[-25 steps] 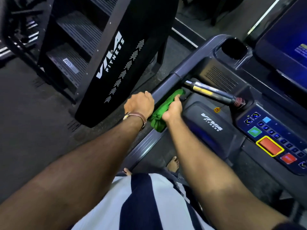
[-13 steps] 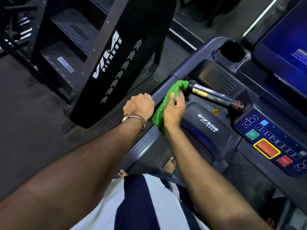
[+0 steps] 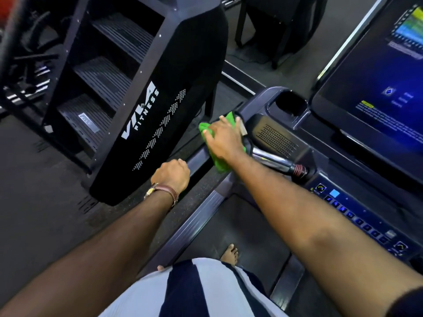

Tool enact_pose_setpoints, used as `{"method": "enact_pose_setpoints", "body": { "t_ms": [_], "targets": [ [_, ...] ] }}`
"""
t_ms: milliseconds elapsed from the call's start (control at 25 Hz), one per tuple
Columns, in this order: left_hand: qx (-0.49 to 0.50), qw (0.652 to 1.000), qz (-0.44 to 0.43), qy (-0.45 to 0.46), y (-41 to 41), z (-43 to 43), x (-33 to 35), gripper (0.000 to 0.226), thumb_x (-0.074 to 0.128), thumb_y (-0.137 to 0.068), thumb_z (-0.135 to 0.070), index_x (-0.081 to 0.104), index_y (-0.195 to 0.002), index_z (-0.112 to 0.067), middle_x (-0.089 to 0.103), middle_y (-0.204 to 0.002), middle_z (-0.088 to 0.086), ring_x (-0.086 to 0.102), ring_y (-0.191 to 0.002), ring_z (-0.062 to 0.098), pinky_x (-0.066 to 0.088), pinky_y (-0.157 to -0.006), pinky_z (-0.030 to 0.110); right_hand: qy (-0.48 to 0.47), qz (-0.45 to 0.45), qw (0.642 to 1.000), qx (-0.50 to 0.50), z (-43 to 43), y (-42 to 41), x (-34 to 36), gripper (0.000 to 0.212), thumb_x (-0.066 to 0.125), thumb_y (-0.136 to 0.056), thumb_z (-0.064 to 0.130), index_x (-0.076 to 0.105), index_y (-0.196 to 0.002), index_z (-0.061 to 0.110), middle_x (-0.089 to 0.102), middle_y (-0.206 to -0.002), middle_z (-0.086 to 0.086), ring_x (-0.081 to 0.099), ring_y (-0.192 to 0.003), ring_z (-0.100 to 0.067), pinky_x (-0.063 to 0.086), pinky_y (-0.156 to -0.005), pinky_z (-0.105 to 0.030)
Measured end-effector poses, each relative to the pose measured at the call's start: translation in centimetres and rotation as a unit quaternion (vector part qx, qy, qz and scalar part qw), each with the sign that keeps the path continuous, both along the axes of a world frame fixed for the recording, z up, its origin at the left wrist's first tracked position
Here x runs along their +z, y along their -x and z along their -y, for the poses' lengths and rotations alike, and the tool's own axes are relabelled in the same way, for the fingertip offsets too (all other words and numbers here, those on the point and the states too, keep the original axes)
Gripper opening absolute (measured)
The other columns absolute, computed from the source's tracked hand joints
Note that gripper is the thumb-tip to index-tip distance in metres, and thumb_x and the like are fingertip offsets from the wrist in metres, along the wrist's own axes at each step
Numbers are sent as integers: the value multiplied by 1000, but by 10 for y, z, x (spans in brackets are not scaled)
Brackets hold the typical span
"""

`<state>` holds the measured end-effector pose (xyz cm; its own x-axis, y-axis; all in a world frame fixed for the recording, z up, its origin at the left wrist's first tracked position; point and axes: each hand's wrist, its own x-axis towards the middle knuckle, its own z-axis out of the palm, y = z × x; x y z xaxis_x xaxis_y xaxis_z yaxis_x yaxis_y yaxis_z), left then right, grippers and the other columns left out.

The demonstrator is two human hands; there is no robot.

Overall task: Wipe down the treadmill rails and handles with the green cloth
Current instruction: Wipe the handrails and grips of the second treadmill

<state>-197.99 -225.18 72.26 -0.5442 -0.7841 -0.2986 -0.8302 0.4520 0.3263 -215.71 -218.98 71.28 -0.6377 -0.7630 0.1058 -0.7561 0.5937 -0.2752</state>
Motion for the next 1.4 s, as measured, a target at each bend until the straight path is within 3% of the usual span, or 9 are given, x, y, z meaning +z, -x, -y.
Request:
{"method": "enact_pose_setpoints", "body": {
  "t_ms": [120,280,400,600,720,840,1000,1160,1400],
  "targets": [
    [-35,999,-23,-24,27,2,2,53,25,-97,-42,63,-106,-6,63,-113,23,59,-103,41,45,-83,40,55,-31,984,164,-24,-7,-18,41,41,-94,42,70,-108,17,68,-113,-2,54,-122,-23,20,-114,-47],
    [-55,996,-56,-36,76,-6,6,49,32,-97,-43,61,-105,-4,62,-113,24,57,-105,41,44,-82,39,71,-38,997,16,-21,62,-4,32,43,-96,28,65,-93,6,66,-97,-16,60,-100,-35,41,-96,-49],
    [-38,997,-61,-34,107,-11,6,48,33,-97,-42,61,-106,-3,62,-113,25,57,-106,42,44,-83,39,8,36,994,-107,1,89,9,33,41,-99,29,66,-99,7,65,-108,-16,55,-111,-34,32,-103,-47],
    [49,997,-67,-8,137,-12,0,44,33,-97,-39,59,-106,-5,62,-112,24,57,-104,43,44,-82,41,21,15,988,153,-17,90,-4,38,44,-94,47,68,-87,18,70,-94,-2,60,-99,-23,31,-103,-43],
    [45,996,-72,40,138,-15,-6,41,31,-97,-39,58,-100,-8,64,-103,24,59,-96,44,45,-77,42,41,-6,996,75,-10,133,2,39,44,-95,36,66,-80,8,70,-85,-15,62,-88,-34,37,-94,-44],
    [52,994,-78,62,139,-18,-7,40,31,-96,-39,57,-96,-9,65,-98,22,60,-92,44,45,-72,41,-74,-32,997,6,12,147,15,45,40,-92,40,70,-92,7,71,-97,-18,63,-96,-36,38,-96,-43],
    [71,993,-67,64,141,-18,-7,34,35,-92,-33,58,-94,-9,65,-99,23,60,-92,44,45,-72,41,-272,78,950,129,45,125,40,64,49,-79,60,64,-123,16,62,-130,-13,59,-117,-32,46,-93,-37],
    [110,991,-63,44,143,-14,-7,29,40,-86,-26,62,-94,-9,65,-101,23,61,-94,44,47,-74,41,-265,113,926,245,48,101,32,56,44,-78,61,70,-108,21,68,-117,-10,62,-110,-30,48,-87,-34],
    [95,993,-60,42,143,-12,-9,41,34,-92,-38,63,-93,-8,67,-100,19,61,-91,42,42,-68,37,-233,-7,972,31,27,160,35,52,39,-86,48,65,-115,15,65,-123,-14,60,-114,-32,37,-97,-42]
  ]
}}
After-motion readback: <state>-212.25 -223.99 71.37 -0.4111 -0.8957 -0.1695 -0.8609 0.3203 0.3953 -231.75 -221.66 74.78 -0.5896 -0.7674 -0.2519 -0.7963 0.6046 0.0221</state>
